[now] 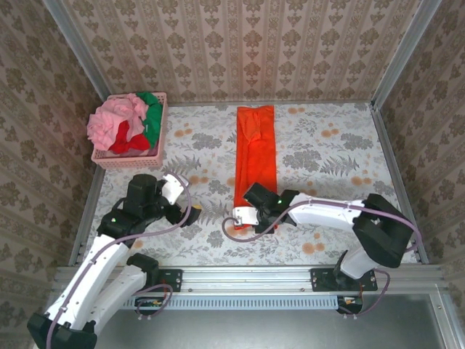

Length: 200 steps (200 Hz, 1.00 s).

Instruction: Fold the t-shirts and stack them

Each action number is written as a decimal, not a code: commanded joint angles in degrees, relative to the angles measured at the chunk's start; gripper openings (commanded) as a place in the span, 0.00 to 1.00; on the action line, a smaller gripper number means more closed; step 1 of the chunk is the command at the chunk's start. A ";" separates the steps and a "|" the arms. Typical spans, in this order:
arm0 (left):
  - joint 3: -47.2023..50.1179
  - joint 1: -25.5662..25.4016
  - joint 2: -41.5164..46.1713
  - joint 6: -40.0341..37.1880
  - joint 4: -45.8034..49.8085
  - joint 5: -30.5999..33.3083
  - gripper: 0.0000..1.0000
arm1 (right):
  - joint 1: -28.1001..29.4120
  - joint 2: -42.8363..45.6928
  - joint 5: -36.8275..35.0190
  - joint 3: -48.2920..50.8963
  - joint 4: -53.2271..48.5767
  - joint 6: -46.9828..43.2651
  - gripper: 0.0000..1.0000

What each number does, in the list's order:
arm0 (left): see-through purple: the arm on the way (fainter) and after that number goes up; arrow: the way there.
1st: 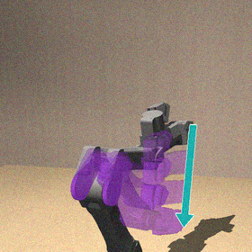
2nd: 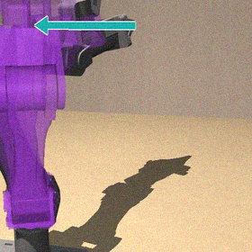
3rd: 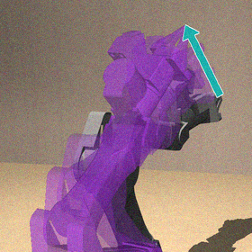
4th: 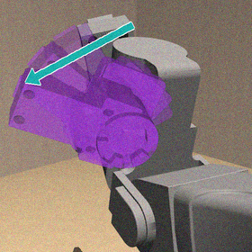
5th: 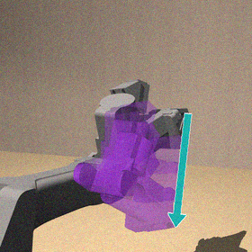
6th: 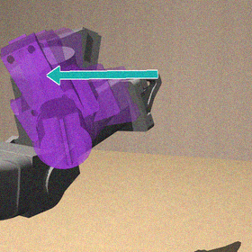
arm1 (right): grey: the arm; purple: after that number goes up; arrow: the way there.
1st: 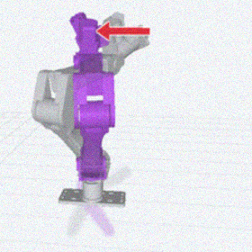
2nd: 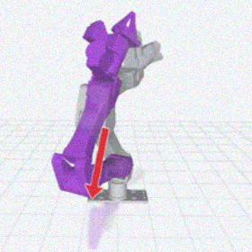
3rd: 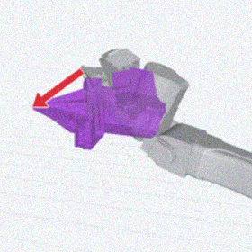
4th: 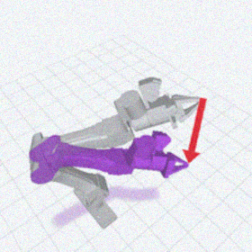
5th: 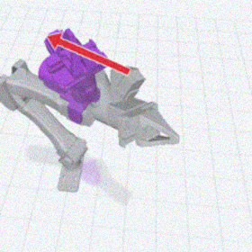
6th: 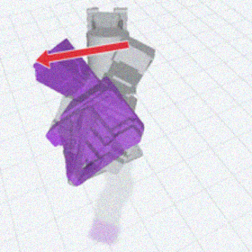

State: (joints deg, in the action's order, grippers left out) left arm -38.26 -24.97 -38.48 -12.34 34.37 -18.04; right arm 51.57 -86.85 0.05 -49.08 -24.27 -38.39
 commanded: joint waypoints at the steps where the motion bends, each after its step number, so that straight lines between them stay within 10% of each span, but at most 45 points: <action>1: 0.43 0.40 1.80 -4.04 1.13 -4.88 1.00 | 0.02 4.36 1.53 2.13 -4.84 1.80 0.00; 97: 2.93 0.52 1.75 -9.25 -2.51 -11.02 1.00 | -1.93 12.91 5.97 -3.60 -13.95 -1.82 0.00; 200: 2.44 0.45 -2.97 -10.45 -8.53 -14.87 1.00 | -20.09 -10.86 8.45 -29.43 -14.63 -15.38 0.00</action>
State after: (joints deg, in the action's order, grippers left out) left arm -35.20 -24.97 -40.07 -21.96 27.68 -31.09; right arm 34.20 -93.54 7.31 -72.69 -37.67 -49.69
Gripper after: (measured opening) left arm 0.997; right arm 0.051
